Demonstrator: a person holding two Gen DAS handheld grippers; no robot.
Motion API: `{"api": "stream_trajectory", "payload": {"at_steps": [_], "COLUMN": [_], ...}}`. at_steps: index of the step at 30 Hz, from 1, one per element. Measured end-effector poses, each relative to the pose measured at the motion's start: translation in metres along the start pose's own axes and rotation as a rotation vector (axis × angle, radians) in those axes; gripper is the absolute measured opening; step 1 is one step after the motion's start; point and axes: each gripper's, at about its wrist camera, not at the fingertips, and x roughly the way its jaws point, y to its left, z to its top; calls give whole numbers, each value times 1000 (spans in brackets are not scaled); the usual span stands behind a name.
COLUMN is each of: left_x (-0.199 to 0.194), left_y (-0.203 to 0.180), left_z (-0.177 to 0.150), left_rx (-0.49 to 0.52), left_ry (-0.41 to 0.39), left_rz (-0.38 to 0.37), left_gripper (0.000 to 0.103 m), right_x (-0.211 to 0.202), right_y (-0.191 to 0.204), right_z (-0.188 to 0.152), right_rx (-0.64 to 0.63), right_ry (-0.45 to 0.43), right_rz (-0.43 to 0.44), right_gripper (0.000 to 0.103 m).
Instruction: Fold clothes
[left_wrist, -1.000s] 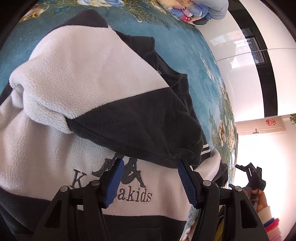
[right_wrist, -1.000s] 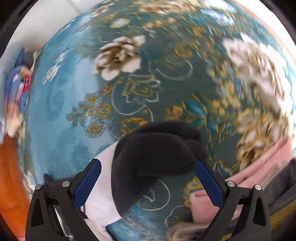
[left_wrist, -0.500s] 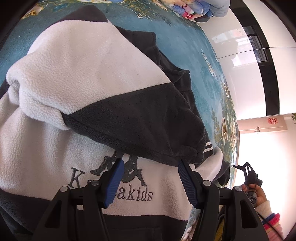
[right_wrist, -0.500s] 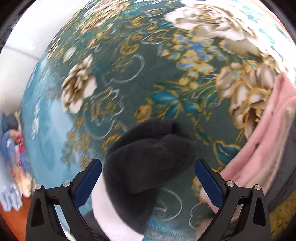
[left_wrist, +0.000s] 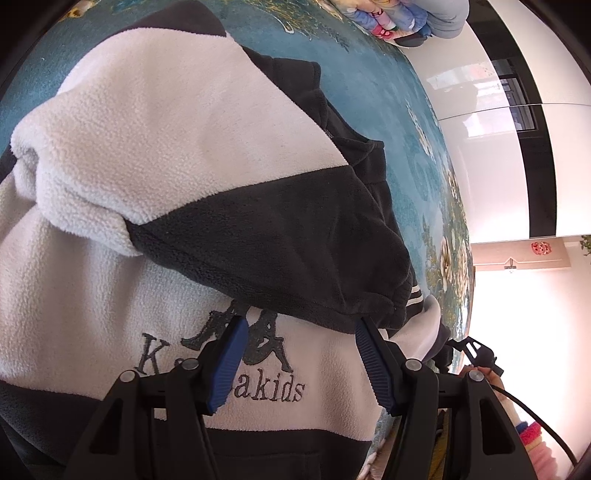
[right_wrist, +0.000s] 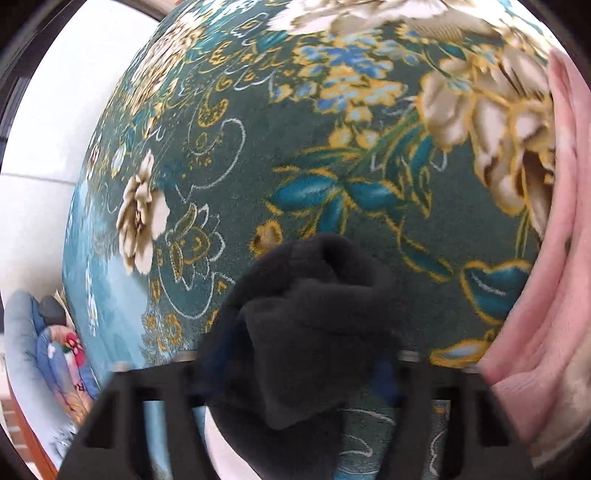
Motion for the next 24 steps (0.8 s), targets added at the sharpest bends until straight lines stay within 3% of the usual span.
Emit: {"api": "stream_trajectory", "payload": {"at_steps": [2,5,10,14,20,24], "left_x": [0,0,-4,-14,-51,-109], "left_y": [1,1,3,2,4,14], "left_z": [0,0,2,2,5,12], "left_rx": [3,0,-9,-10,-17,6], "left_ry": [1,2,-15,-47,-133,-239], "left_rz": [1,0,-9,-30,-90,-96], "left_gripper": [65,65,65,65,65,65], "right_x": [-6,-27,-82,-133,-188,-182], "right_y": [6,25,70,99,134,155], "right_z": [-1,-6,-24,-59,-180,-287], "right_rx": [-39,-121,-287,-418,-740,-977], "right_ry": [-24,-84,-164,-206,-248,-196], "right_rz": [12,55,174,285,401,445], "right_gripper": [32,25,20,20,20,20]}}
